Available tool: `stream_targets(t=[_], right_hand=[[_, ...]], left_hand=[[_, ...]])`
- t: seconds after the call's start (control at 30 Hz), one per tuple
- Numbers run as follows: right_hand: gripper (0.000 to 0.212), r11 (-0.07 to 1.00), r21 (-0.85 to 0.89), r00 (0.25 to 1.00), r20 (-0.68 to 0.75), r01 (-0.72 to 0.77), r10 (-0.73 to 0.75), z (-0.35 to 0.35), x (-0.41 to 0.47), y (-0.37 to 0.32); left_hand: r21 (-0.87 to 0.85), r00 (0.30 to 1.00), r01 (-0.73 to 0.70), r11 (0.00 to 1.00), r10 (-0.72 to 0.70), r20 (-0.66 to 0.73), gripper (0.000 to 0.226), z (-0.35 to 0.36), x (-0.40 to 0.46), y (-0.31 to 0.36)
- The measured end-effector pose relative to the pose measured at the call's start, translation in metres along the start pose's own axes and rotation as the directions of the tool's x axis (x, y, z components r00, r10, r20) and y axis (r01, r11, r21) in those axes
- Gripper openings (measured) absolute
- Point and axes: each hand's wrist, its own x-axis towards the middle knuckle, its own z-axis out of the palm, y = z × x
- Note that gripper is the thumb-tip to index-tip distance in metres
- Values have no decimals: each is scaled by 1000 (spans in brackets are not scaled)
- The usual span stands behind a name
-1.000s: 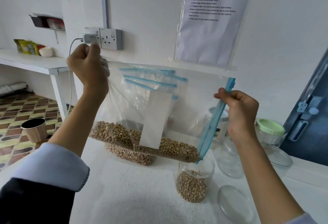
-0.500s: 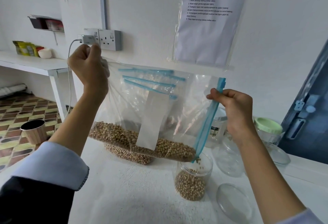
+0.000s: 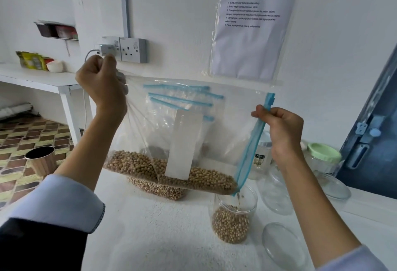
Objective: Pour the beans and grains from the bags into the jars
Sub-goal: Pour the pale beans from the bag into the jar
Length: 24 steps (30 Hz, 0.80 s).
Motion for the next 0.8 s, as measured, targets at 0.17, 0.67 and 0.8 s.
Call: stream_targets(t=[0.17,0.67,0.8], right_hand=[[13,1000,27,1000,-16,8,-8,5,1,0],[16,999,19,999,34,26,-26,11,2,-3],[16,998,47,999,-12,41,-40,11,1,-2]], left_hand=[[-25,1000,-6,1000,6,-9,47,-1,2,3],[-42,999,0,999,-1,-32,50,-4,9,4],[-46,999,-12,999,11,-32,52,0,8,7]])
